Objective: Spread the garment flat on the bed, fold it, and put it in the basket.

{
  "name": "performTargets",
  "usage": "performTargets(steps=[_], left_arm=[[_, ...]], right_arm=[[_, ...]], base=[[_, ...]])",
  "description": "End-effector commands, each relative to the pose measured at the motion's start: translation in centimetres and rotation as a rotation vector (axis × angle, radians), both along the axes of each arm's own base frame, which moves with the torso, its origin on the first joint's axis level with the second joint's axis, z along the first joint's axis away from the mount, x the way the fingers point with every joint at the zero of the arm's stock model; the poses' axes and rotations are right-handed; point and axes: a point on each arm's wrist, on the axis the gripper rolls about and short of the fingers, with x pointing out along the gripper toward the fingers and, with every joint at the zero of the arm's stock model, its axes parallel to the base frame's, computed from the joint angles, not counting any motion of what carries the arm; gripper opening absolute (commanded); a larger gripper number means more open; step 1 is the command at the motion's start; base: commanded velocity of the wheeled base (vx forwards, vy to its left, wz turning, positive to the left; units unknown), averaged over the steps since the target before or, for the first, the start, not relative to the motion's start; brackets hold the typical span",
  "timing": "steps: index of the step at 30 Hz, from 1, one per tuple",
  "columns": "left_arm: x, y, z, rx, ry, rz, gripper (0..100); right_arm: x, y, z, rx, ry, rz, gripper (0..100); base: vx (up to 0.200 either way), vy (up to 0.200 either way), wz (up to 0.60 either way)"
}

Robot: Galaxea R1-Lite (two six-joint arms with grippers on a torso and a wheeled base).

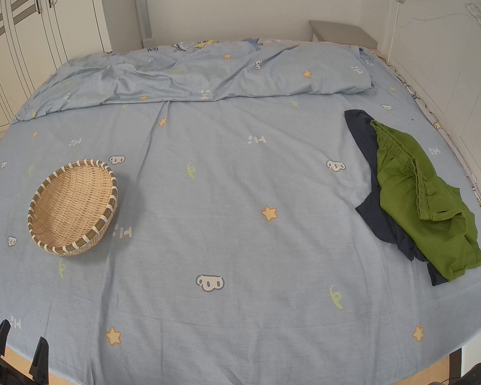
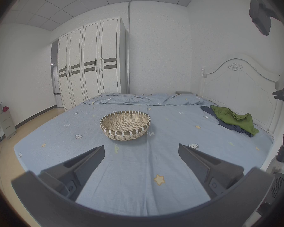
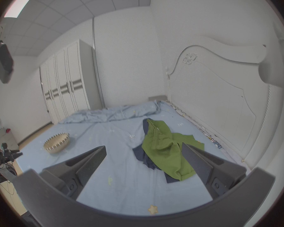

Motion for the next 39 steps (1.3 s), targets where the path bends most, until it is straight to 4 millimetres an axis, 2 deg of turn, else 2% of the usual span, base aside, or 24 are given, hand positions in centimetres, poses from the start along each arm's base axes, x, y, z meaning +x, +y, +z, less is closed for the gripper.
performTargets(steps=[1,3,4,5,6,7,9,10,11,19,22,34,39], left_arm=[[0.1,0.0,-0.5,0.0,0.011,0.0,100],[0.1,0.0,-0.5,0.0,0.011,0.0,100],[0.1,0.0,-0.5,0.0,0.011,0.0,100],[0.1,0.0,-0.5,0.0,0.011,0.0,100],[0.1,0.0,-0.5,0.0,0.011,0.002,100],[0.1,0.0,-0.5,0.0,0.011,0.002,100],[0.1,0.0,-0.5,0.0,0.011,0.002,100],[0.1,0.0,-0.5,0.0,0.011,0.0,100],[0.1,0.0,-0.5,0.0,0.009,0.002,100],[0.1,0.0,-0.5,0.0,0.011,0.0,100],[0.1,0.0,-0.5,0.0,0.011,0.0,100],[0.1,0.0,-0.5,0.0,0.011,0.0,100],[0.1,0.0,-0.5,0.0,0.009,0.002,100]], right_arm=[[10.3,-0.1,2.1,-0.157,0.393,-0.121,100],[10.8,-0.1,2.1,-0.165,0.402,-0.131,100],[13.4,-0.3,2.1,-0.219,0.466,-0.193,100],[13.4,-0.3,2.1,-0.219,0.466,-0.193,100],[15.7,-0.3,1.7,-0.259,0.536,-0.238,100],[16.6,-0.2,1.5,-0.271,0.561,-0.247,100],[17.0,-0.1,1.5,-0.275,0.568,-0.249,100],[19.3,0.5,1.0,-0.296,0.594,-0.243,100],[20.2,0.7,0.7,-0.304,0.602,-0.242,100],[25.7,1.9,-2.7,-0.353,0.631,-0.289,100],[26.6,1.9,-3.0,-0.347,0.596,-0.298,100],[26.8,3.3,-3.7,-0.409,0.608,-0.231,100],[27.7,3.6,-4.6,-0.418,0.638,-0.225,100]], base=[[0.0,0.0,0.0],[0.0,0.0,0.0],[0.0,0.0,0.0],[0.0,0.0,0.0],[0.0,0.0,0.0],[0.0,0.0,0.0],[0.0,0.0,0.0],[0.0,0.0,0.0],[0.0,0.0,0.0],[0.0,0.0,0.0],[0.0,0.0,0.0],[0.0,0.0,0.0],[0.0,0.0,0.0]])
